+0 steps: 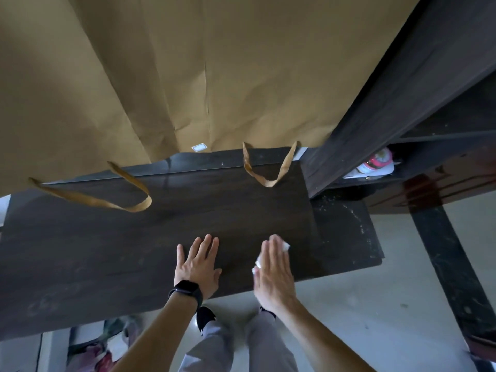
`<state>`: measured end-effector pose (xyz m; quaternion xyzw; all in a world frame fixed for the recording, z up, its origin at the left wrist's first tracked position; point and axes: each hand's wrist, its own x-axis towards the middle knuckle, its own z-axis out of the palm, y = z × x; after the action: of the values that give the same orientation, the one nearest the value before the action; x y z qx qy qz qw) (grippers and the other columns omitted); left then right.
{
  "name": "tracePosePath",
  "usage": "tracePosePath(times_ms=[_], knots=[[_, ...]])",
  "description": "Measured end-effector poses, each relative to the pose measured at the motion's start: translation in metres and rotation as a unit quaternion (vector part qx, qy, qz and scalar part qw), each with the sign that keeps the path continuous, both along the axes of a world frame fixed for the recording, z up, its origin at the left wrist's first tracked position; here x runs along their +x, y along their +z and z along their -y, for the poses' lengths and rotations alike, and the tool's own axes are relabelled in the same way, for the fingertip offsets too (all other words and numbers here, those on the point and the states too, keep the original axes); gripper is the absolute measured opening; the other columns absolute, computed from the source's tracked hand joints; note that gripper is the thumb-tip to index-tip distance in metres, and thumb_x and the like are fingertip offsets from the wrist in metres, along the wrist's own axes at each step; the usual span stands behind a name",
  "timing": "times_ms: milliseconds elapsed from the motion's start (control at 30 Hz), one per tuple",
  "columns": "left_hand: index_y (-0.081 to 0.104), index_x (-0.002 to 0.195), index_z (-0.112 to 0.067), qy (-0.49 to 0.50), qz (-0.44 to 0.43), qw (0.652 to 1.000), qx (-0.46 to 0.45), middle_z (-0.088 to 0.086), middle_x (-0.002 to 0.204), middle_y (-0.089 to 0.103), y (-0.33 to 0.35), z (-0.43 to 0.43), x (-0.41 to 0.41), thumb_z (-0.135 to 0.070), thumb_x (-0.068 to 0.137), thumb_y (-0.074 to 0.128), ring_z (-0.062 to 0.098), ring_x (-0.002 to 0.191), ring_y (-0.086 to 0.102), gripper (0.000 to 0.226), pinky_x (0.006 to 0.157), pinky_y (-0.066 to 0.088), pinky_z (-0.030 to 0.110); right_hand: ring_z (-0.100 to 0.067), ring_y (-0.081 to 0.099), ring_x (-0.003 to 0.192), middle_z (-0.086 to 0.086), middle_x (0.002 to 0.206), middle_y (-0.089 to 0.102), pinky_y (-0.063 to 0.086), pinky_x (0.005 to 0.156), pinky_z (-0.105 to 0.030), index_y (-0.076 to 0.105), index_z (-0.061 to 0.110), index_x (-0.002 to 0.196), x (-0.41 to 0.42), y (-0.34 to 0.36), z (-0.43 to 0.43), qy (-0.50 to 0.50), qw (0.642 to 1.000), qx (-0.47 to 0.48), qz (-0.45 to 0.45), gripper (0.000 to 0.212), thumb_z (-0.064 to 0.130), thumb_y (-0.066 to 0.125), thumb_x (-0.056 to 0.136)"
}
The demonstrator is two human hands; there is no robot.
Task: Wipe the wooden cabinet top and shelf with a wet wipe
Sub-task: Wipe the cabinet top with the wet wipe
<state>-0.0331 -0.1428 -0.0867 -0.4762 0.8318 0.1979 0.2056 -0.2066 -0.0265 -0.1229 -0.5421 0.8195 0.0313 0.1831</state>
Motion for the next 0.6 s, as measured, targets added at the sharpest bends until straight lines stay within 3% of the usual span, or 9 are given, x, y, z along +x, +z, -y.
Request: tracePosePath(times_ms=[133,233,333,400,500,600], knots=[[-0.006,0.159,-0.028,0.028,0.021,0.999,-0.010,-0.006,0.168,-0.005,0.001,-0.008,-0.010,-0.056,0.098,0.038,0.020,0.154,-0.002,0.081,0.121,-0.001,0.058,-0.023,-0.015,0.152,-0.009,0.164,-0.013,-0.002,0.122,-0.049,-0.002,0.011,0.156,-0.007,-0.001,0.041,0.076,0.997,0.000,0.011,0.077,0.061,0.011,0.100],[-0.007,0.159,-0.029,0.060,0.029,0.998,-0.003,-0.006,0.168,-0.009,0.001,-0.015,-0.017,-0.059,0.097,0.038,0.021,0.155,-0.004,0.083,0.121,0.000,0.059,-0.022,-0.023,0.149,-0.007,0.162,-0.021,-0.012,0.119,-0.049,-0.013,0.013,0.154,-0.053,0.000,0.055,-0.003,1.000,0.006,-0.009,0.083,0.069,0.003,0.095],[-0.008,0.159,-0.028,0.090,0.040,0.995,0.005,-0.005,0.167,-0.012,0.002,-0.020,-0.028,-0.061,0.096,0.036,0.022,0.155,-0.004,0.084,0.121,0.000,0.058,-0.024,-0.021,0.150,-0.012,0.162,-0.023,-0.003,0.122,-0.053,-0.016,0.009,0.153,-0.104,-0.001,0.051,-0.172,0.985,0.021,0.003,0.082,0.065,-0.002,0.095],[-0.009,0.159,-0.026,0.099,0.046,0.994,0.007,-0.002,0.167,-0.014,0.002,-0.025,-0.036,-0.060,0.097,0.035,0.023,0.155,-0.005,0.084,0.121,-0.001,0.057,-0.024,-0.009,0.152,-0.014,0.164,-0.014,0.005,0.123,-0.052,-0.015,0.008,0.153,-0.123,0.001,0.039,-0.240,0.969,0.015,0.056,0.080,0.060,0.004,0.097],[-0.011,0.159,-0.025,0.109,0.041,0.993,-0.009,0.001,0.167,-0.016,-0.001,-0.033,-0.039,-0.058,0.098,0.033,0.023,0.155,-0.007,0.082,0.122,0.001,0.056,-0.028,0.011,0.152,-0.018,0.164,0.008,0.018,0.121,-0.051,0.005,-0.001,0.154,-0.115,0.001,-0.007,-0.193,0.980,-0.027,0.042,0.074,0.050,0.018,0.102],[-0.008,0.159,-0.027,0.120,0.013,0.992,-0.025,-0.001,0.167,-0.014,-0.005,-0.044,-0.033,-0.057,0.099,0.030,0.020,0.155,-0.006,0.077,0.122,0.002,0.054,-0.032,0.017,0.151,-0.022,0.161,0.019,0.023,0.117,-0.054,0.022,-0.006,0.150,-0.091,0.001,-0.055,-0.123,0.992,-0.021,0.015,0.073,0.048,0.024,0.100]])
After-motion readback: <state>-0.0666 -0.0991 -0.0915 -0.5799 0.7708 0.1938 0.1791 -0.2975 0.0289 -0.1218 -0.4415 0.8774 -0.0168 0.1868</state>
